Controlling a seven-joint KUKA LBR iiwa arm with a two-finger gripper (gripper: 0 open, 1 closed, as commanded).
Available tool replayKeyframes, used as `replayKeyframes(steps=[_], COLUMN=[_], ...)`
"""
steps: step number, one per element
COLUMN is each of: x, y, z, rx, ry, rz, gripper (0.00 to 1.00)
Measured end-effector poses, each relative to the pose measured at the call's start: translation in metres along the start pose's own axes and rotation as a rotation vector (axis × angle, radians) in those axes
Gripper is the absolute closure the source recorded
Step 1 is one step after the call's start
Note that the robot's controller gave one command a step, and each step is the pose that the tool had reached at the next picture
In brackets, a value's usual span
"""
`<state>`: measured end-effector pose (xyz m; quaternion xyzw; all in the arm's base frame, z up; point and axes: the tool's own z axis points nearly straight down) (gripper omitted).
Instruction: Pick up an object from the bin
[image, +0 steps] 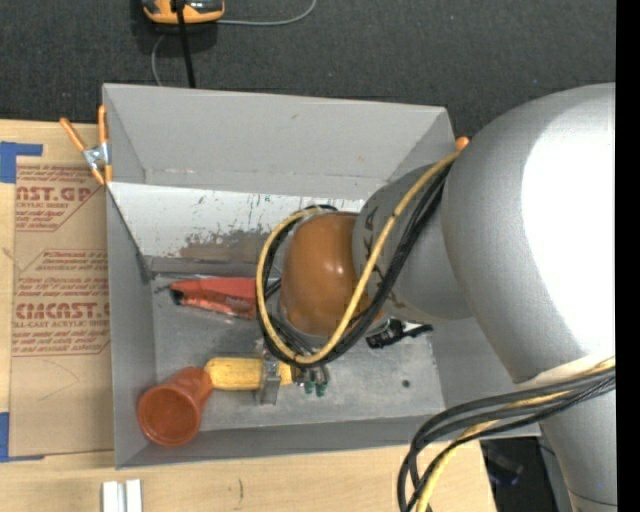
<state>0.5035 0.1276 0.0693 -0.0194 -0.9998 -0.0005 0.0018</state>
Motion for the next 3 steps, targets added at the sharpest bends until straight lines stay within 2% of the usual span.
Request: replayKeyframes(steps=[1,2,3], x=[-0.018,-0.018,-0.024], y=[0.02,0.02,0.026], z=[-0.109,-0.109,-0.227], rx=[-0.001,-0.001,-0.003], ry=[-0.002,-0.001,-0.004], rz=[-0.036,-0.037,0.047], gripper=[1.0,1.0,1.0])
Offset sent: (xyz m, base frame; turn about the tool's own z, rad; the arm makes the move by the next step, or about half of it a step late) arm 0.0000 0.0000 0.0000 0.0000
